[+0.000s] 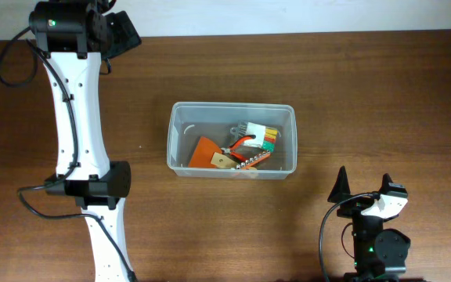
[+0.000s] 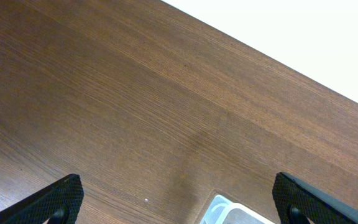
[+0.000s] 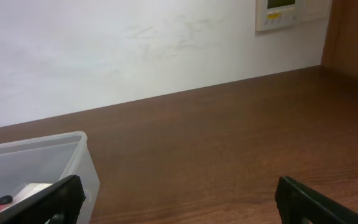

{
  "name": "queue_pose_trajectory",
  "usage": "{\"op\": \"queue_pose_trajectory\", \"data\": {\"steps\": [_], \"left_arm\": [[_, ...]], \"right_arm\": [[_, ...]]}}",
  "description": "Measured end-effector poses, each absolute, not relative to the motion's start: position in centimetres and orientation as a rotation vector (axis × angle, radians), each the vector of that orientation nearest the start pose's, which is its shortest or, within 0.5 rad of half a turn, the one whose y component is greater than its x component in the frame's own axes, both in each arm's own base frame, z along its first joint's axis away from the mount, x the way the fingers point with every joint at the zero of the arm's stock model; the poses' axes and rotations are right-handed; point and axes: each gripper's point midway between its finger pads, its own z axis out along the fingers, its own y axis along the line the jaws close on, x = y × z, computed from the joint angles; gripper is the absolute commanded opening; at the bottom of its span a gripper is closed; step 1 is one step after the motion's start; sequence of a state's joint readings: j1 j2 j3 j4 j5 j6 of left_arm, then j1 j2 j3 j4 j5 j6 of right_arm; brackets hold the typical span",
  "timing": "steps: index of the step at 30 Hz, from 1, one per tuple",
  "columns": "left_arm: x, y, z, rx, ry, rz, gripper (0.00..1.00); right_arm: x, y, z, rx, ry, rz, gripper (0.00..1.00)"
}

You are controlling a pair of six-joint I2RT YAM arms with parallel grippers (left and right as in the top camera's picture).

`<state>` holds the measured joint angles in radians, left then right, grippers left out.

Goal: Pack container

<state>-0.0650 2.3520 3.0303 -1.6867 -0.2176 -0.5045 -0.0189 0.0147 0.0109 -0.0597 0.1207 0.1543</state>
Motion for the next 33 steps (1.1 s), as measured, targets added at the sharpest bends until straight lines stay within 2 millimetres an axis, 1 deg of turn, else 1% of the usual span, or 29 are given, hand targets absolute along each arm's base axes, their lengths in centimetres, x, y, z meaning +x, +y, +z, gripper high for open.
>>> {"op": "queue_pose_trajectory", "data": {"steps": [17,20,23,25,27,29,33], "left_arm": [[48.9,0.5,29.7,-0.633,2.464,0.061,0.99],[48.9,0.2,29.7,-0.625,2.465,0.059,0.99],[48.8,-0.1,30.1,-0.611,2.453,0.081,0.99],[48.4,-0.7,31.1,-0.591,2.432,0.098,0.99],[47.8,-1.6,32.5,-0.563,2.404,0.098,0.99],[46.9,-2.8,34.2,-0.528,2.371,0.086,0.99],[44.1,-5.2,38.8,-0.455,2.274,0.058,0.99]], "right_arm": [[24.5,-2.5,16.1,0.233,1.617,0.005,0.99],[24.5,-2.5,16.1,0.234,1.617,0.005,0.99],[24.5,-2.5,16.1,0.233,1.617,0.006,0.99],[24.5,-2.5,16.1,0.234,1.617,0.006,0.99],[24.5,-2.5,16.1,0.233,1.617,0.005,0.99],[24.5,-2.5,16.1,0.233,1.617,0.006,0.99],[24.5,-2.5,16.1,0.231,1.617,0.008,0.99]]}}
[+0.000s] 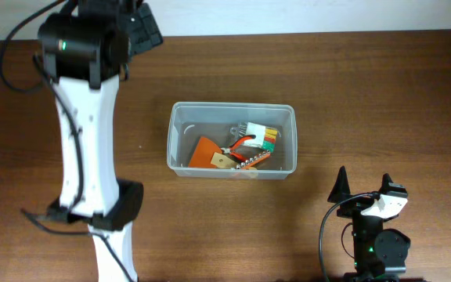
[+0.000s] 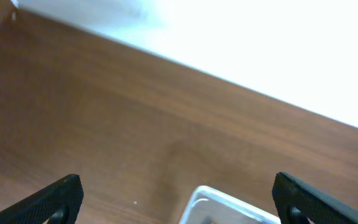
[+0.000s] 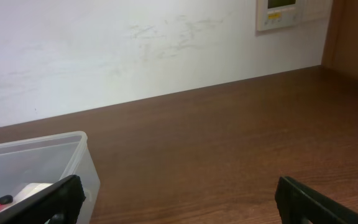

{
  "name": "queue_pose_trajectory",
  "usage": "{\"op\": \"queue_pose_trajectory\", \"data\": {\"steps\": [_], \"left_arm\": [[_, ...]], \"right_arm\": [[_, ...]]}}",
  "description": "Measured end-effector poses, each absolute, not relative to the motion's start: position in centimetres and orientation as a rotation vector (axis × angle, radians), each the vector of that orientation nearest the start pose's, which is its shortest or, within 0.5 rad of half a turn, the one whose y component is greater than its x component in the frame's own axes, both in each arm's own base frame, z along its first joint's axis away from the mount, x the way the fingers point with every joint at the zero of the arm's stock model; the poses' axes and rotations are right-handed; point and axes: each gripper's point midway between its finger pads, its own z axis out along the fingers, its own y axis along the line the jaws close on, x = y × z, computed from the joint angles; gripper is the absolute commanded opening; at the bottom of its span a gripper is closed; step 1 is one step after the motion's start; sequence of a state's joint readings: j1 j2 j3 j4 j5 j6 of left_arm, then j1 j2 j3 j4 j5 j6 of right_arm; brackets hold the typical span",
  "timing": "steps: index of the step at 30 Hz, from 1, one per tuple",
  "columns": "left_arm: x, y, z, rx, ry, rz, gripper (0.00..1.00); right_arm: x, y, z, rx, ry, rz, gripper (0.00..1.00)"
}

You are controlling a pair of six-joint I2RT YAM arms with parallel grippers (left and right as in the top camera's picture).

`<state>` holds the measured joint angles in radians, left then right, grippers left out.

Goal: Pack container

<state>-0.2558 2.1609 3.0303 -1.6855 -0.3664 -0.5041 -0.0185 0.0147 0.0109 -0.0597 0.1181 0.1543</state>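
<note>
A clear plastic container [image 1: 232, 106] stands at the table's middle. Inside lie an orange flat piece [image 1: 203, 150], a white block with coloured stripes [image 1: 260, 135] and a red-handled item [image 1: 245, 142]. My left gripper [image 1: 143, 22] is up at the far left edge of the table, open and empty. In its wrist view it [image 2: 176, 202] looks down on the container's corner [image 2: 222, 205]. My right gripper [image 1: 363, 186] rests near the front right, open and empty. Its wrist view [image 3: 179, 199] has the container's wall [image 3: 39, 158] at the left.
A white wall runs along the table's far edge. A wall panel [image 3: 283, 12] and a wooden upright [image 3: 356, 37] show at the right in the right wrist view. The left arm's white links [image 1: 84, 133] stretch along the table's left side.
My left arm has shifted right and tilted up; its wrist view now takes in more wall and more of the container's corner. The right arm has not moved.
</note>
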Motion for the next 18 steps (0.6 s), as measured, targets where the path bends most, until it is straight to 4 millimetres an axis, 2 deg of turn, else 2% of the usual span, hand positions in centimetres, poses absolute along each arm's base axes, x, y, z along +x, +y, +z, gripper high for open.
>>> {"op": "queue_pose_trajectory", "data": {"steps": [3,6,10,14,18], "left_arm": [[42.2,-5.6,42.2,-0.438,2.185,0.029,0.99],[40.8,-5.1,45.5,-0.452,2.087,0.003,0.99],[40.2,-4.6,48.4,-0.473,1.968,-0.04,0.99],[39.2,-4.1,49.0,-0.487,1.889,-0.07,0.99],[36.7,-3.2,47.3,-0.494,1.872,-0.068,0.99]], "right_arm": [[24.5,-2.5,16.1,0.231,1.617,0.008,0.99],[24.5,-2.5,16.1,0.23,1.618,0.009,0.99],[24.5,-2.5,16.1,0.23,1.618,0.009,0.99],[24.5,-2.4,16.1,0.228,1.619,0.011,0.99],[24.5,-2.4,16.1,0.228,1.619,0.011,0.99]]}}
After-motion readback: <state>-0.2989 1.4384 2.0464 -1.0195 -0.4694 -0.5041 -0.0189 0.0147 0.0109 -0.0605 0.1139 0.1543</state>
